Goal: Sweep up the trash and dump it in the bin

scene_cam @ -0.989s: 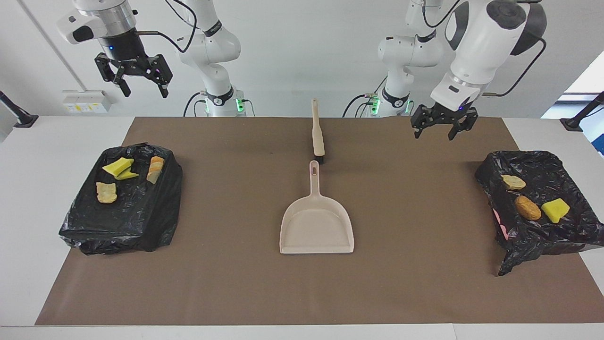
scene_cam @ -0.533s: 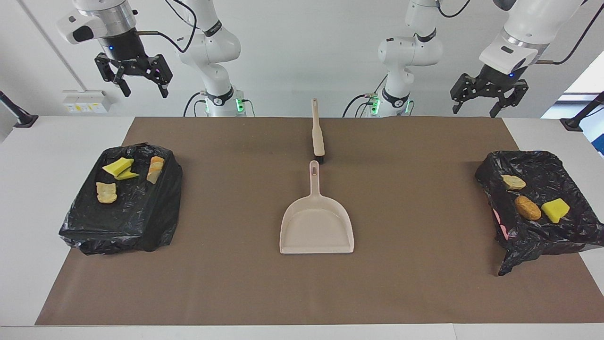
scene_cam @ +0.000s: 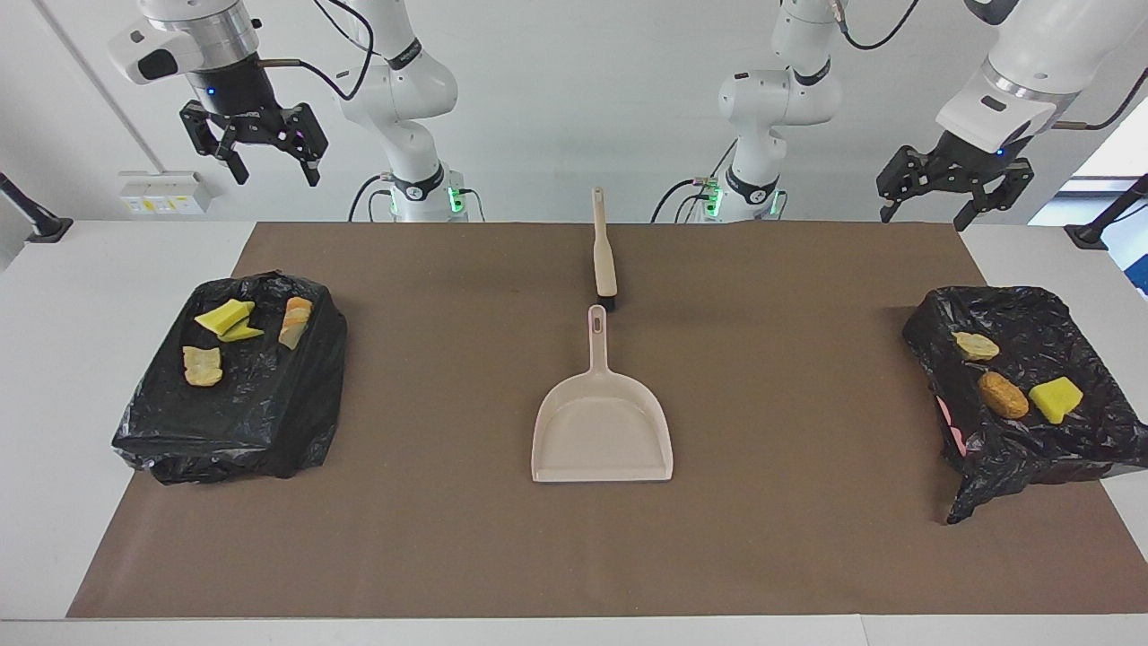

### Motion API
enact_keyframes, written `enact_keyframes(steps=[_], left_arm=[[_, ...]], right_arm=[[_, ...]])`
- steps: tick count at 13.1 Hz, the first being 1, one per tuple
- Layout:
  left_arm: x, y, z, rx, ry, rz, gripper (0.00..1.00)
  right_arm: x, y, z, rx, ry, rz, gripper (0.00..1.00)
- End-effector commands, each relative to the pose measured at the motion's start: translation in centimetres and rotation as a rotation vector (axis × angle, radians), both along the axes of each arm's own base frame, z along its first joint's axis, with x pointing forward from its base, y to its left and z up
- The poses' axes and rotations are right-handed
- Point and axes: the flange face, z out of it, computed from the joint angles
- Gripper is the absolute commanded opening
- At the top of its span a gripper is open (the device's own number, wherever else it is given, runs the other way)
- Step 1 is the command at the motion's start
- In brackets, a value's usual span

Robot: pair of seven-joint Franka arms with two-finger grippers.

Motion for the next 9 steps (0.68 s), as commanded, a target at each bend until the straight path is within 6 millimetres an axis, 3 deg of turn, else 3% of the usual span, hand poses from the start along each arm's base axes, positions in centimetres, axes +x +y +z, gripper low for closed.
enact_keyframes(steps=[1,6,9], left_arm=[[-2.21,0.87,-0.47,-0.02,0.015,-0.005,1.0],[-2.92,0.94,-1.0,-0.019,0.013,-0.009,1.0],[-2.91,1.1,-1.0,-0.019,0.013,-0.006,1.0]], right_arm=[[-0.42,-0.36,0.03,-0.016,-0.001,0.017,1.0],[-0.51,-0.32,-0.24,-0.013,0.015,0.017,1.0],[-0.17,-0.34,-0.17,0.08,0.055,0.007,1.0]])
